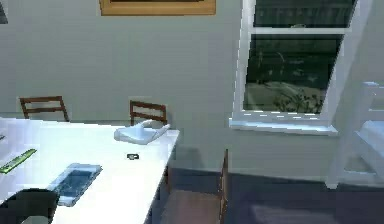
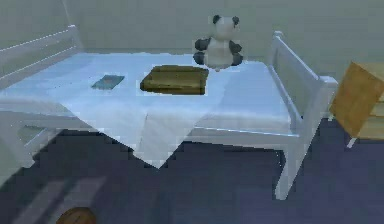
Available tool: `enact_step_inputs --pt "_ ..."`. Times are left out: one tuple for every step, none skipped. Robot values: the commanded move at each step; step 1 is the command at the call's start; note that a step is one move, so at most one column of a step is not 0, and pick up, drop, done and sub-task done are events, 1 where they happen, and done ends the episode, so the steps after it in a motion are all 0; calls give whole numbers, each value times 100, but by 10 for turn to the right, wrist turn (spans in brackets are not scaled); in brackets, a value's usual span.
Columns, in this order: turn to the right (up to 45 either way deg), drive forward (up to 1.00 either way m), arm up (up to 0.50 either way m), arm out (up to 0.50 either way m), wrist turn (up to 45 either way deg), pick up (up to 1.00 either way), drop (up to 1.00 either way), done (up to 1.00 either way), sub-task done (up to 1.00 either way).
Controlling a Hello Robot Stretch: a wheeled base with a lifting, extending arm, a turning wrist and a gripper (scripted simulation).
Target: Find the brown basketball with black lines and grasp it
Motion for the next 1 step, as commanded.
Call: enact_step_inputs --pt "240 0 0 0 0 0 0 0 0"
